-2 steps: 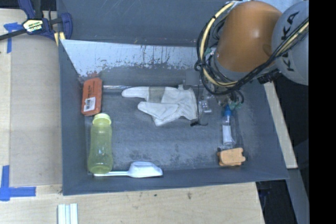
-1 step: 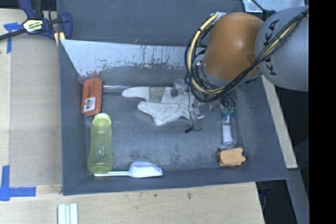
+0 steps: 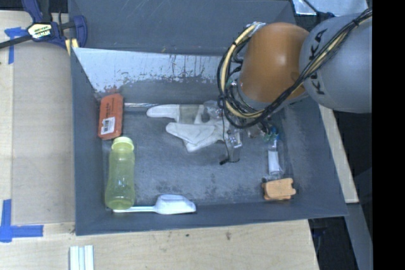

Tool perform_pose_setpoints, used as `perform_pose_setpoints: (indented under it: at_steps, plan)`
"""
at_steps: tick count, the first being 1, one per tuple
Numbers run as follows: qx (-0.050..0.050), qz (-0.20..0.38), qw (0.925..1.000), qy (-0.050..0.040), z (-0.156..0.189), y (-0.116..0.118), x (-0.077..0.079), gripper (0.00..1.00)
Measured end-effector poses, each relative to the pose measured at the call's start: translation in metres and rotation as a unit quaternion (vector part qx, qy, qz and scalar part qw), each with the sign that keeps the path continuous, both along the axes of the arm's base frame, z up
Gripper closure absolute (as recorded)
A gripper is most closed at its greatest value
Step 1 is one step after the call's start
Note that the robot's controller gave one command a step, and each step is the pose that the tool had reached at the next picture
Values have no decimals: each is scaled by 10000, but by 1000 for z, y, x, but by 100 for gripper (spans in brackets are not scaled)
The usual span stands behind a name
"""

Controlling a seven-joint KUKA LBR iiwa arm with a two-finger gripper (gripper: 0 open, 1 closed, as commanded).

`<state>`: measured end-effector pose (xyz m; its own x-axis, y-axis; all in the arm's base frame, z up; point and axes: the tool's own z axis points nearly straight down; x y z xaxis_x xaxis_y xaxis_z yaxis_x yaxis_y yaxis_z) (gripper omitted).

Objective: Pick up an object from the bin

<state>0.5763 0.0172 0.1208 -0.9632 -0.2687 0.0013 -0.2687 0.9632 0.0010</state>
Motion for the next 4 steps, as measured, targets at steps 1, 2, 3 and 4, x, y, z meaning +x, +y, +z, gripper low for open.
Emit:
perform_pose_setpoints:
  at_steps: [1,2,3,4]
  plan:
    - [4,-302,9995,-41,-48,-16,10,100]
    - [5,-303,9995,-41,-48,-16,10,100]
    - [-3,-235,9997,-22,23,-34,8,100]
    - [-1,-239,9997,-22,23,-34,8,100]
